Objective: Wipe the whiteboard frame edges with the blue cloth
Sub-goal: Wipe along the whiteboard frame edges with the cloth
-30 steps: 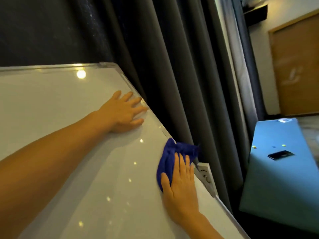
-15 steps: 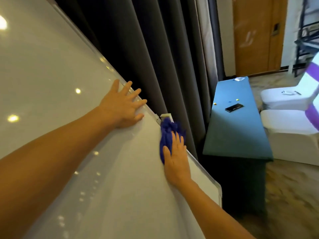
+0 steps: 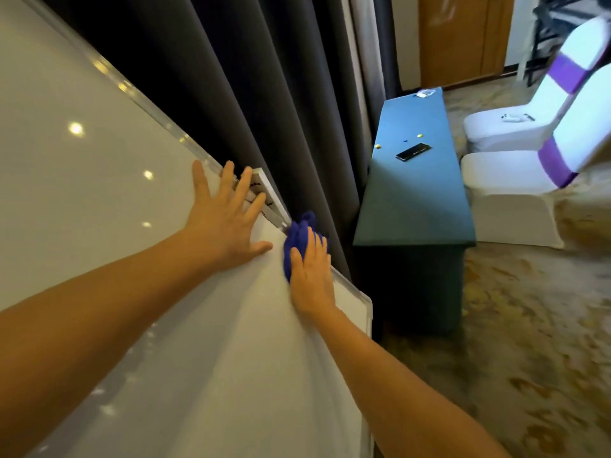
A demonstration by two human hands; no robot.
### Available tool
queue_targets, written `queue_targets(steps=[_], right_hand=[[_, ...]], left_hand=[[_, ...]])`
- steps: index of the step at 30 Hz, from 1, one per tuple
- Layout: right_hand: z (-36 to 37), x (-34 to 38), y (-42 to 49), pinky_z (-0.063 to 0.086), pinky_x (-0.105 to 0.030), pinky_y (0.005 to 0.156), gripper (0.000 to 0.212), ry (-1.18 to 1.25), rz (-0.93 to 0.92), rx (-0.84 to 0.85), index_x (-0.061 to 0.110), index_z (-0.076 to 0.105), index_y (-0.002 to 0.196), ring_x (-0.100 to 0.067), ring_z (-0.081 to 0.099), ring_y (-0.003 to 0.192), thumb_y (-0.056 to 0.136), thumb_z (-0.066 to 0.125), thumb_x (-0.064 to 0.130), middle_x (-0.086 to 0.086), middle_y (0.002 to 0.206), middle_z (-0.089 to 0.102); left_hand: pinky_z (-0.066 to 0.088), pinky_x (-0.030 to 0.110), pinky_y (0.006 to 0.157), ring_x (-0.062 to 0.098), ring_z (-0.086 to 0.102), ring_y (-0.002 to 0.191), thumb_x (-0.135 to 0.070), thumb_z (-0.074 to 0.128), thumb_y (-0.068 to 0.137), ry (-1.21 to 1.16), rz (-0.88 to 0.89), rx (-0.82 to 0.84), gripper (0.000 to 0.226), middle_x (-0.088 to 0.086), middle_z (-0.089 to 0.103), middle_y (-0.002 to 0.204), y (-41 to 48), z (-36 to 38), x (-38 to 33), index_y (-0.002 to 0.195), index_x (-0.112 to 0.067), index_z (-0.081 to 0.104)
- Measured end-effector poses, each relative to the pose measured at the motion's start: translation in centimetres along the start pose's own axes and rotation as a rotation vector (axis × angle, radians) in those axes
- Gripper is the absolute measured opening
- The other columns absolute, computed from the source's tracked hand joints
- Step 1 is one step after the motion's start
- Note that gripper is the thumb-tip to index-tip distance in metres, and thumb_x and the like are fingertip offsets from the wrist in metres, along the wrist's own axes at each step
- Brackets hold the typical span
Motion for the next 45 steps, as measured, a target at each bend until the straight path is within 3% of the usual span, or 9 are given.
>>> queue_targets(steps=[4, 9, 13, 18, 23, 29, 34, 37, 45], right_hand=[[-3.5, -10.2, -1.9, 0.018, -0.051, 0.118, 0.055, -0.132, 0.541, 0.024, 0.01, 0.031, 0.148, -0.033, 0.022, 0.144, 0.104, 0.028, 0.041, -0.013, 0.156, 0.031], [-0.5, -5.0, 2.9, 0.026, -0.051, 0.113, 0.039, -0.02, 0.235, 0.17, 0.016, 0.061, 0.109, -0.036, 0.035, 0.135, 0.102, 0.027, 0.035, -0.012, 0.131, 0.059], [0.5, -6.0, 2.3, 0.004, -0.044, 0.121, 0.051, 0.008, 0.09, 0.148, 0.019, 0.041, 0.144, -0.026, 0.011, 0.15, 0.102, 0.021, 0.041, -0.008, 0.153, 0.039], [-0.7, -16.2, -1.1, -0.002, -0.051, 0.119, 0.051, -0.318, 0.489, 0.214, 0.015, 0.017, 0.155, -0.036, -0.004, 0.15, 0.106, 0.021, 0.029, -0.009, 0.165, 0.008], [4.0, -10.7, -0.6, -0.013, -0.022, 0.117, 0.056, 0.056, 0.065, 0.123, 0.043, -0.002, 0.151, -0.004, -0.017, 0.147, 0.099, 0.012, 0.058, 0.027, 0.157, -0.013], [4.3, -18.9, -1.5, -0.005, -0.042, 0.122, 0.055, -0.096, 0.547, 0.179, 0.017, -0.006, 0.154, -0.022, -0.012, 0.15, 0.107, 0.016, 0.032, -0.001, 0.164, -0.01], [5.5, -15.1, -3.7, -0.007, -0.023, 0.12, 0.057, 0.21, 0.216, 0.049, 0.037, -0.007, 0.15, -0.005, -0.013, 0.148, 0.101, 0.017, 0.052, 0.018, 0.16, -0.01], [4.3, -17.8, -3.8, -0.004, -0.022, 0.12, 0.055, 0.154, 0.334, 0.109, 0.019, 0.001, 0.155, -0.012, -0.004, 0.151, 0.106, 0.022, 0.034, 0.003, 0.164, 0.0], [5.0, -17.6, -5.0, 0.042, -0.031, 0.098, 0.05, 0.503, 0.815, 0.022, 0.025, 0.021, 0.154, -0.024, 0.05, 0.126, 0.106, 0.033, 0.031, -0.008, 0.142, 0.049]], left_hand=[[-0.014, 0.077, 0.099, 0.048, -0.016, 0.143, -0.085, 0.007, 0.073, -0.028, 0.16, 0.122, 0.098, 0.014, -0.013, 0.161, -2.3, 0.9, -4.9, 0.153, -0.029, 0.002], [-0.008, 0.07, 0.11, 0.044, -0.016, 0.144, -0.073, 0.02, 0.088, -0.07, 0.287, 0.188, 0.089, 0.017, -0.009, 0.161, -3.4, 1.2, -11.2, 0.154, -0.017, 0.0], [-0.013, 0.055, 0.115, 0.039, -0.015, 0.145, -0.07, 0.017, 0.09, -0.06, 0.303, 0.157, 0.092, 0.021, -0.006, 0.16, -2.2, 2.3, -12.0, 0.151, -0.006, -0.008], [-0.007, 0.054, 0.118, 0.042, -0.017, 0.144, -0.073, 0.01, 0.087, -0.032, 0.325, 0.172, 0.096, 0.023, -0.009, 0.16, -1.6, 4.7, -11.7, 0.149, -0.003, -0.011], [-0.005, 0.054, 0.118, 0.04, -0.012, 0.146, -0.069, 0.009, 0.09, -0.051, 0.384, 0.199, 0.089, 0.02, -0.002, 0.161, -0.5, 6.2, -13.6, 0.151, -0.006, -0.005], [0.0, 0.053, 0.118, 0.04, -0.013, 0.146, -0.069, 0.013, 0.089, -0.031, 0.424, 0.266, 0.091, 0.021, -0.004, 0.161, 0.6, 8.0, -15.9, 0.152, -0.005, -0.005], [0.001, 0.055, 0.118, 0.042, -0.002, 0.147, -0.065, 0.021, 0.092, -0.014, 0.455, 0.334, 0.088, 0.022, 0.006, 0.16, -0.2, 8.3, -17.6, 0.152, -0.003, 0.003], [0.012, 0.056, 0.117, 0.044, 0.016, 0.142, -0.055, 0.032, 0.095, 0.006, 0.486, 0.315, 0.077, 0.023, 0.024, 0.154, 0.2, 7.7, -18.2, 0.149, -0.001, 0.021], [0.036, 0.044, 0.098, 0.031, 0.044, 0.114, -0.04, 0.043, 0.095, -0.073, 0.454, 0.313, 0.045, 0.014, 0.052, 0.121, 1.7, 7.3, -20.1, 0.124, -0.006, 0.052]])
Point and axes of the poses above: each hand's wrist, its own y-axis towards the middle knuckle, its own z-axis out of the palm, x = y × z, the point moved 3 cm from there along y, towards the middle knuckle
